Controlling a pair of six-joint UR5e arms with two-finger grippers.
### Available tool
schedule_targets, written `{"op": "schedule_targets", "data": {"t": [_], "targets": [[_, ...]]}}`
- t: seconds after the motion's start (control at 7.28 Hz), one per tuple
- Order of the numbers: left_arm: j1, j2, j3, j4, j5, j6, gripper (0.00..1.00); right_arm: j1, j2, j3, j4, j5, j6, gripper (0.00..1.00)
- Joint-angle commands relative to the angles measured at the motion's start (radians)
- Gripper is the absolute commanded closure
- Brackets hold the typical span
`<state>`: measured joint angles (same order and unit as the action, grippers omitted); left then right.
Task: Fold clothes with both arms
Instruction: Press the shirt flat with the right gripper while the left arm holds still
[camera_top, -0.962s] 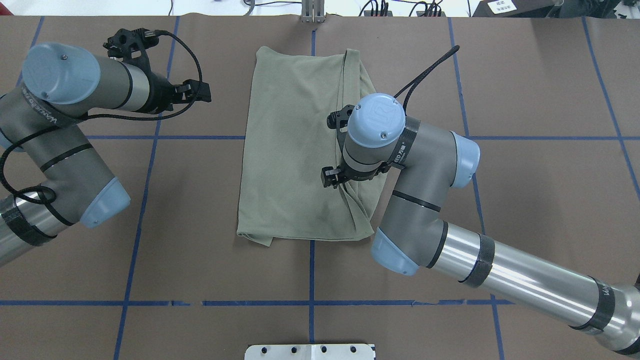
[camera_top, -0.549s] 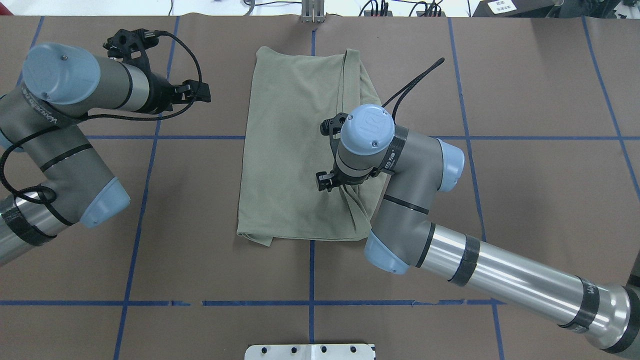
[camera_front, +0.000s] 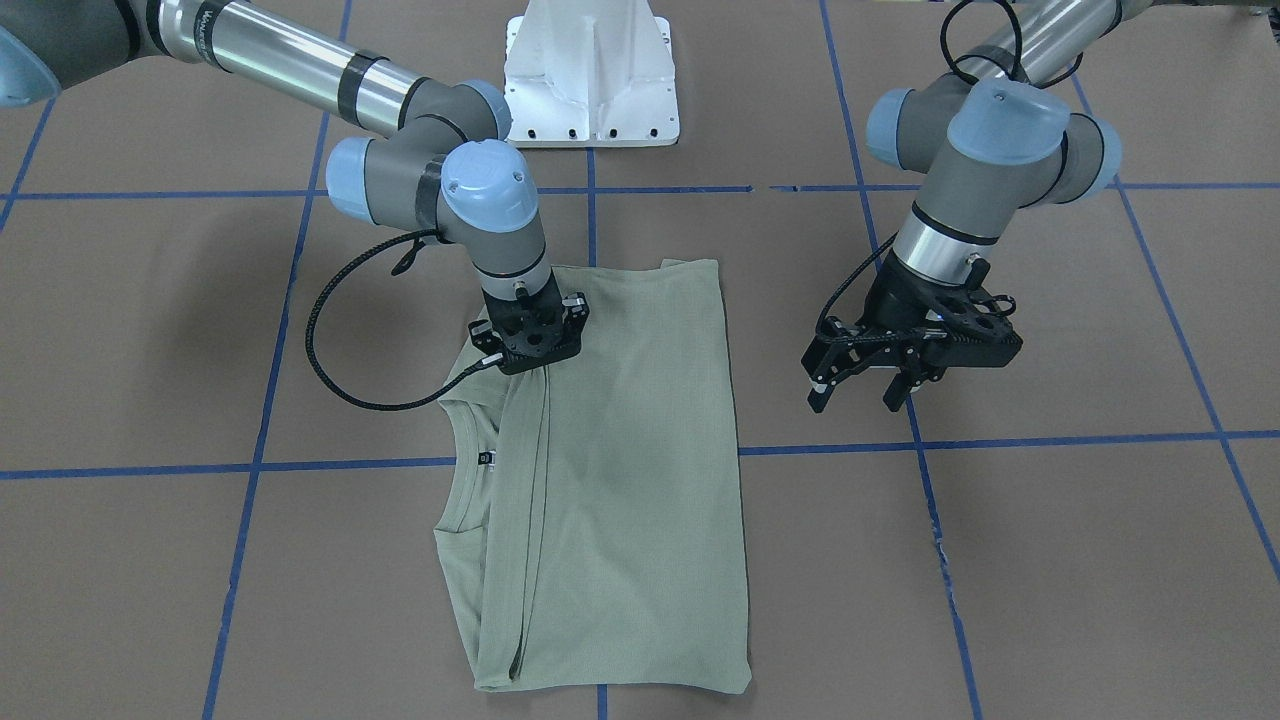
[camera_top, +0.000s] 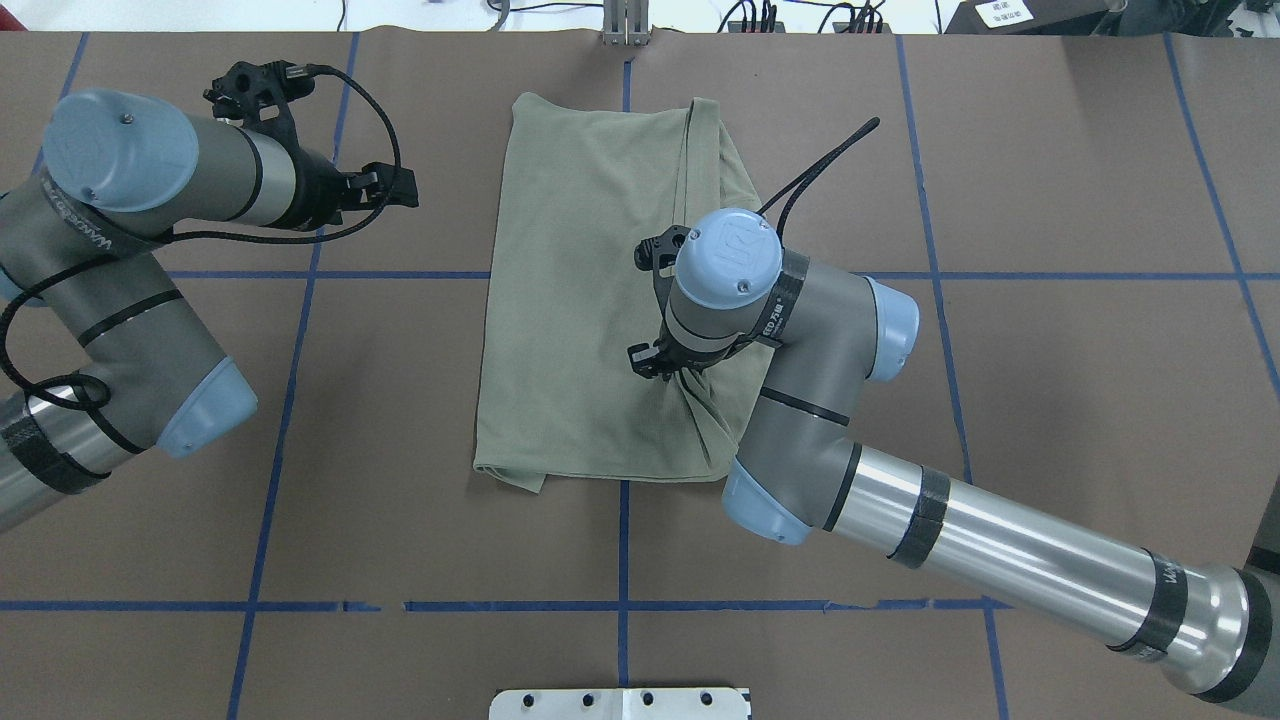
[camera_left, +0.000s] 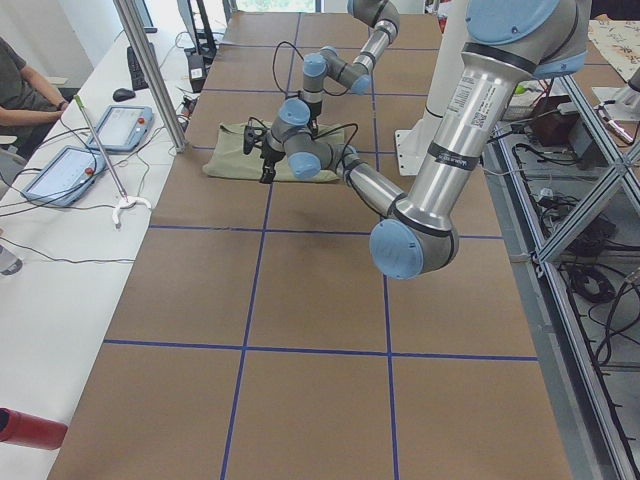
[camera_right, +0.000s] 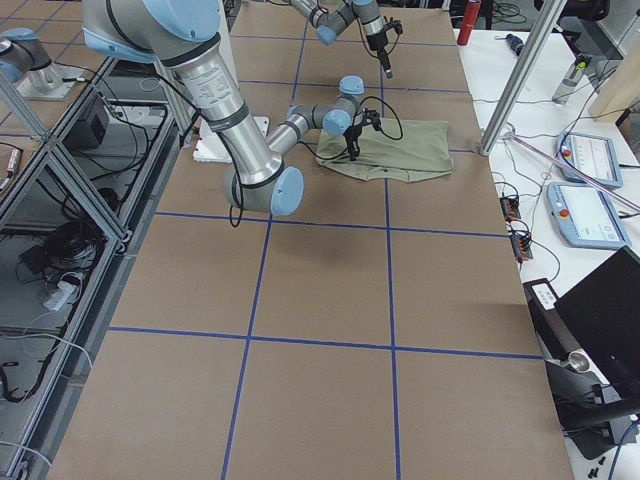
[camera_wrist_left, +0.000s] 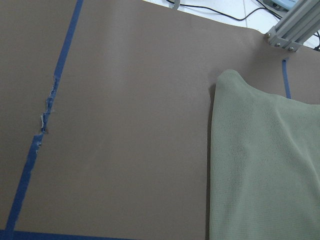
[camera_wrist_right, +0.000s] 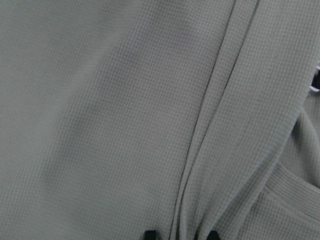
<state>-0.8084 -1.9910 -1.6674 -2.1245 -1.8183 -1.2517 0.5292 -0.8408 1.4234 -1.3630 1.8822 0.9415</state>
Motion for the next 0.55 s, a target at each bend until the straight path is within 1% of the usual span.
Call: {"op": "schedule_targets", "data": {"t": [0.0, 0.14, 0.41], "targets": [[0.000, 0.005, 0.000, -0.002, -0.001, 0.000, 0.00, 0.003, -0.003, 0.011, -0.002, 0.003, -0.001, 0.60], [0.000, 0.005, 0.000, -0.002, -0.001, 0.000, 0.00, 0.012, -0.015, 0.037, -0.010, 0.005, -0.001, 0.59], [0.002, 0.005, 0.000, -0.003, -0.001, 0.000, 0.00, 0.023, -0.024, 0.048, -0.011, 0.006, -0.006, 0.55]]}}
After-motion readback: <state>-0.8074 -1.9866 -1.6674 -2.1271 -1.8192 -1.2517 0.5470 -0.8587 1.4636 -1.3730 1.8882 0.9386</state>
